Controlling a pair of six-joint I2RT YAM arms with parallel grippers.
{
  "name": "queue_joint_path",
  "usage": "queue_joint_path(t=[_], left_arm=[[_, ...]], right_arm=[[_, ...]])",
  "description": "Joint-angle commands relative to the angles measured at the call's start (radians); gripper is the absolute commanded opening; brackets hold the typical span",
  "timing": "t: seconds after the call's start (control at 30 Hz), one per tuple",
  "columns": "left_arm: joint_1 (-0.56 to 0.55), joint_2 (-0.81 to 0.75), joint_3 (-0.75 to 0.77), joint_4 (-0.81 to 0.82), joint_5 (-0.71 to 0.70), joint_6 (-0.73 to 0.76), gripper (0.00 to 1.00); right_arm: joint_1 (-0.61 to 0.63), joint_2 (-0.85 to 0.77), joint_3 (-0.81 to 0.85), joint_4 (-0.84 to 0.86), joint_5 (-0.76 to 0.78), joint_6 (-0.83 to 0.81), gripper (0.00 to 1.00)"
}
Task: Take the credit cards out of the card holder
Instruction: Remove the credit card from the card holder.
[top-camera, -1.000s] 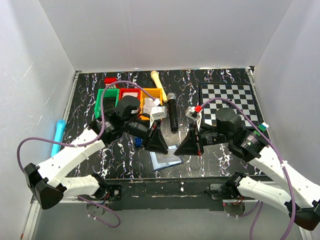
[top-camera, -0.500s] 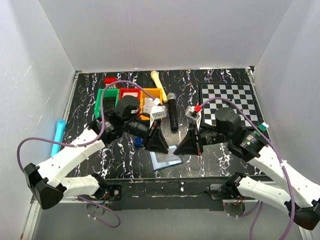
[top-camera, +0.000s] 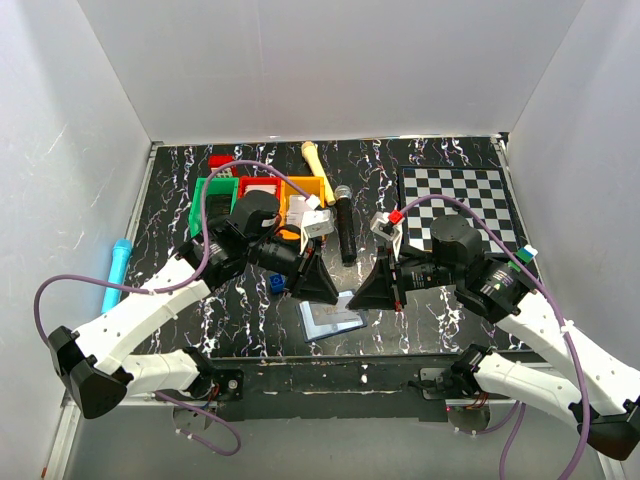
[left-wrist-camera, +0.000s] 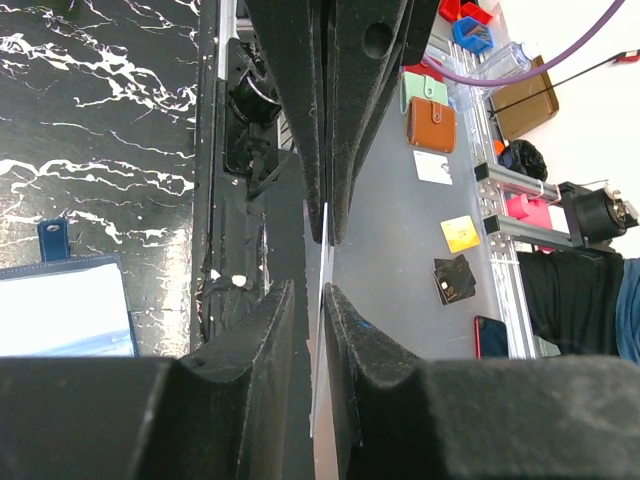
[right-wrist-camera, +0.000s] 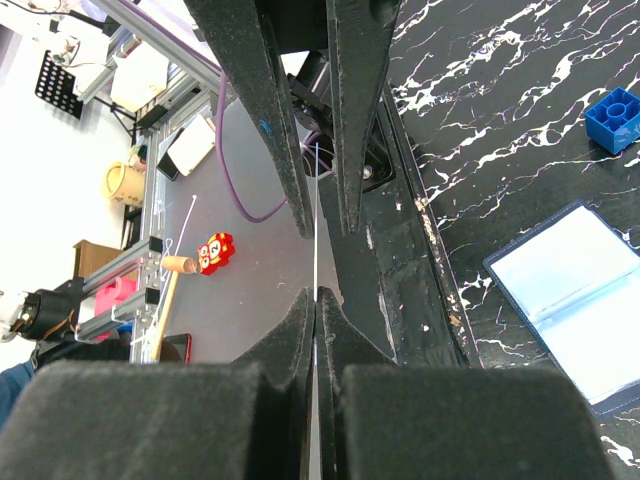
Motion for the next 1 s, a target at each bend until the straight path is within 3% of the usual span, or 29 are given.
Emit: queue_joint_path(t=[0.0,0.17,0.53,0.67,0.73,0.87,0.9,0.97], left_arm=[[-0.006,-0.030,-0.001,0.009,-0.009,0.005,0.20],[-0.004,-0.036,-0.004,0.011,-0.024,0.007,0.23],[-0.004,-0.043,-0.012,0.014,-0.023,0.008,0.20],[-0.004,-0.040,-0.012,0.016,-0.015,0.010,0.13],[-0.004,-0.040,-0.013,0.019,-0.014,0.008,0.00],[-0.003,-0.031,-0.021,0.028,-0.018,-0.008,0.00],[-0.004,-0.030,-0.021,0.029,-0.020,-0.015,0.00],[-0.003,-0.030,-0.030,0.042,-0.023,-0.031,0.00]], right_arm=[[0.001,-0.001,0.022,0.040,-0.016,0.001,0.01],[0.003,-0.001,0.022,0.040,-0.016,0.001,0.01],[0.001,-0.001,0.022,0.040,-0.020,0.002,0.01],[0.001,-0.001,0.022,0.039,-0.025,-0.001,0.01],[0.001,-0.001,0.021,0.039,-0.023,0.001,0.01],[0.001,0.002,0.022,0.035,-0.016,0.005,0.01],[0.001,0.002,0.024,0.031,-0.013,0.008,0.12],[0.001,0.000,0.022,0.032,0.000,0.021,0.43]])
